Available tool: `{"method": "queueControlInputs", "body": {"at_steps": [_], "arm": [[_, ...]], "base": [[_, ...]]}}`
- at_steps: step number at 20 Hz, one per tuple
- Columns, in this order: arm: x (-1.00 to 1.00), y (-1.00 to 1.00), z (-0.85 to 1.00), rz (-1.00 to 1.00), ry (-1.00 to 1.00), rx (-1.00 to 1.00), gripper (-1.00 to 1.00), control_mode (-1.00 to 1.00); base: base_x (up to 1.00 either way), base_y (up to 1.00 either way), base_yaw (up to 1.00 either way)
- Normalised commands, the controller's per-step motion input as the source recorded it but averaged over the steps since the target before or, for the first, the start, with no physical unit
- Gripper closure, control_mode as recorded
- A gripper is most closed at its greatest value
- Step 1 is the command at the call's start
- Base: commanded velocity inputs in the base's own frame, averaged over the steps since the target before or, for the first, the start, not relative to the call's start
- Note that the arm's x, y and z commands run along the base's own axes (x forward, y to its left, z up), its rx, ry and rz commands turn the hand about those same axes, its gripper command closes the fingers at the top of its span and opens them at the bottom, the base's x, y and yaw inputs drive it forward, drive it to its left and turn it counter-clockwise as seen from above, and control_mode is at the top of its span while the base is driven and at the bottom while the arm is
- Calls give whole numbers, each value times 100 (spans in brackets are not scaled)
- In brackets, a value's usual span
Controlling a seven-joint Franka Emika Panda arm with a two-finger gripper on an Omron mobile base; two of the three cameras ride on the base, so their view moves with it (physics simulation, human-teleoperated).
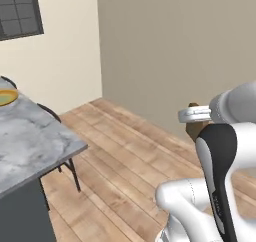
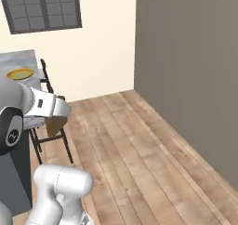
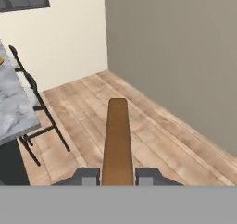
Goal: Start the toaster. Once the lever pops up, take the bread to the plate on the dining counter.
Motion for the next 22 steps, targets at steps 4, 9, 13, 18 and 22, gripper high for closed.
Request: {"method": "queueControlInputs", "body": {"at_steps": [4, 9, 13, 18, 22], "arm": [[0, 0, 0, 0, 0, 0, 100, 100], [0, 0, 0, 0, 0, 0, 100, 100], [0, 0, 0, 0, 0, 0, 100, 100], [0, 0, 0, 0, 0, 0, 100, 100], [0, 0, 0, 0, 0, 0, 100, 100]], "base": [[68, -100, 44], [69, -96, 46], [68, -93, 48], [78, -83, 52], [89, -74, 55]]}}
